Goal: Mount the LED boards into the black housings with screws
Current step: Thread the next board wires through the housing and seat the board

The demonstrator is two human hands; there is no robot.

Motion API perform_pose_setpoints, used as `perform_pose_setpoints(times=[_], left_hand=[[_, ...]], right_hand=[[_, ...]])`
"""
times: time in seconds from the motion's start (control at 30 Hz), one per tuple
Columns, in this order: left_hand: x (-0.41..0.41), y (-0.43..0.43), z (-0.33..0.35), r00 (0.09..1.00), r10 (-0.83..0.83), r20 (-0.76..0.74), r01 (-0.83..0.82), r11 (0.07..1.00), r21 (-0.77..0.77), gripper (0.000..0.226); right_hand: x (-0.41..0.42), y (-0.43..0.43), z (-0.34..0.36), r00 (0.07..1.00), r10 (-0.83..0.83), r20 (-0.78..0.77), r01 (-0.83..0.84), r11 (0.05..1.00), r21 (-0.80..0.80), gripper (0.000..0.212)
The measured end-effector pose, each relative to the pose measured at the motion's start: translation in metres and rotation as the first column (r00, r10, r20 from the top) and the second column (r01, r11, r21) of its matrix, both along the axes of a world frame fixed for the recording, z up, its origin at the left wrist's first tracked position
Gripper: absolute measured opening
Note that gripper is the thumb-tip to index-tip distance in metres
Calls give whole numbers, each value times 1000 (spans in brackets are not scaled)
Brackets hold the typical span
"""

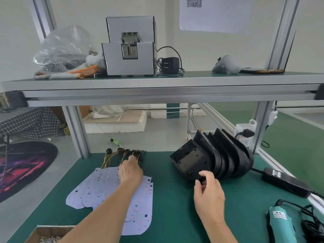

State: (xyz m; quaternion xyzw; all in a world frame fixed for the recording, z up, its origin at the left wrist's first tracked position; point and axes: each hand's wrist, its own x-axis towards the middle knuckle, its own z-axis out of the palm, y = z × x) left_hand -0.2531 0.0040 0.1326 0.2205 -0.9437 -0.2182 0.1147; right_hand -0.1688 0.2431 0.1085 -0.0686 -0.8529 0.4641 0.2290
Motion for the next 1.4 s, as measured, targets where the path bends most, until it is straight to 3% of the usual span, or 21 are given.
perform_pose_setpoints(times=[0.13,0.37,0.43,0.63,0.87,1.0,1.13,1.23,1.4], left_hand=[[1,-5,4,999,20,39,-23,997,67,15],[9,-15,10,997,52,-56,-32,948,317,15],[9,-17,12,994,31,-108,18,902,431,23],[33,-23,35,987,-7,-158,114,726,678,7],[73,-30,66,948,-83,-306,273,702,658,18],[102,-28,96,882,-121,-456,412,667,621,20],[134,-14,127,815,-172,-554,533,600,597,19],[160,0,147,768,-234,-596,615,528,585,20],[209,12,177,639,-364,-678,769,322,552,27]], right_hand=[[0,1,0,1000,5,14,-5,1000,-2,24],[1,1,4,1000,10,13,-10,1000,16,16],[3,2,6,1000,12,-1,-12,1000,-1,16],[9,3,10,998,37,-60,-43,993,-114,21],[34,6,19,999,8,-38,-20,940,-341,27],[53,13,13,1000,1,-6,-3,911,-412,34],[67,22,14,994,76,76,-35,898,-439,14],[79,25,14,984,135,116,-68,889,-453,10],[100,33,11,963,206,175,-115,898,-424,14]])
